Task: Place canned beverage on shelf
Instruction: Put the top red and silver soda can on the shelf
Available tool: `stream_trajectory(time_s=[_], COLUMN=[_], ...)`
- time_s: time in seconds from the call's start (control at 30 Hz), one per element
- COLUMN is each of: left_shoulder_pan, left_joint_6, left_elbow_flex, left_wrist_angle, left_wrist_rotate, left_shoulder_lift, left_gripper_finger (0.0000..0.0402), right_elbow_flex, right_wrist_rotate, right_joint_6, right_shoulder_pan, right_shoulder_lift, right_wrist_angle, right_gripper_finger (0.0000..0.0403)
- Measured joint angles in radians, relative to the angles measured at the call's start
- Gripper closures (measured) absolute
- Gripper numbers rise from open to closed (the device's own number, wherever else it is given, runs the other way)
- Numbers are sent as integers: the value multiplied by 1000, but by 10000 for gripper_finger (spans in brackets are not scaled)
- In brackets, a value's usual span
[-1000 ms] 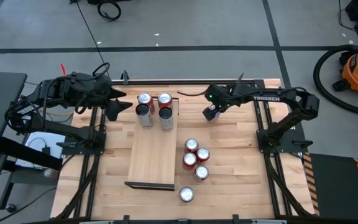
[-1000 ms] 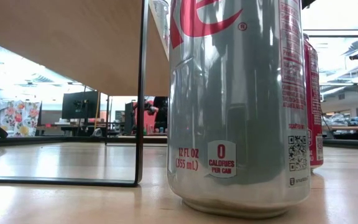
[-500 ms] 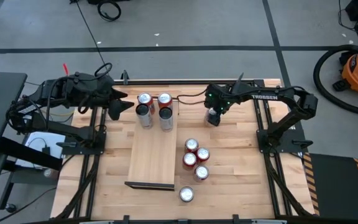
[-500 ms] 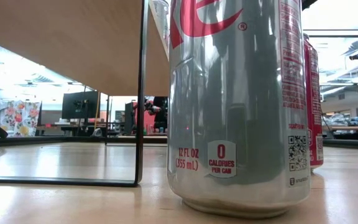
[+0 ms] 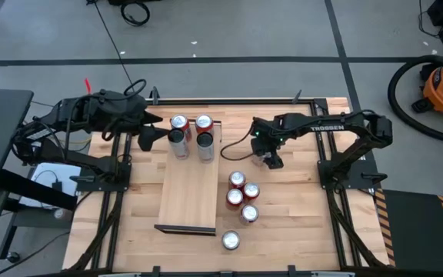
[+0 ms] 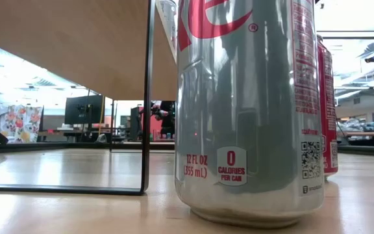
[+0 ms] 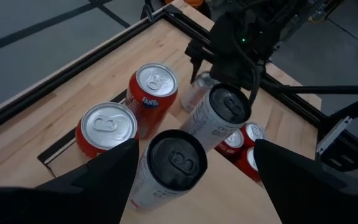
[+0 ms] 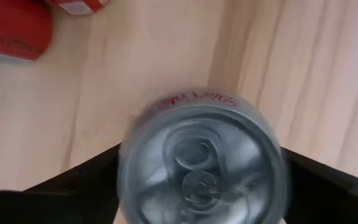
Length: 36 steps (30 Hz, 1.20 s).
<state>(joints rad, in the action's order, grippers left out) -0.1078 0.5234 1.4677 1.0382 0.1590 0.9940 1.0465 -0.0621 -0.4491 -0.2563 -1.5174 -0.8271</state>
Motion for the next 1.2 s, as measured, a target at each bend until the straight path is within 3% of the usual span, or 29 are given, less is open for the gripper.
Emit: stream_trajectory(time_s=[0.13,0.43,0.63,1.2], left_shoulder_pan=[0,0,0,0], left_joint_6=[-46,-154,-179,-151], left_elbow_flex=[0,0,-1,-1], left_wrist_angle=[1,1,1,3], left_wrist_rotate=[-20,-22,-27,-49], left_shoulder_lift=[1,-1,-2,-2], left_gripper_finger=[72,72,72,72], right_elbow_flex=[0,44,37,-417], right_wrist_rotate=[29,20,1,27], right_joint_6=[52,298,335,403], right_shoulder_pan=[24,39,43,11], right_shoulder_lift=[0,50,165,518], right_wrist_angle=[21,47,133,519], right_gripper_finger=[10,13,16,21])
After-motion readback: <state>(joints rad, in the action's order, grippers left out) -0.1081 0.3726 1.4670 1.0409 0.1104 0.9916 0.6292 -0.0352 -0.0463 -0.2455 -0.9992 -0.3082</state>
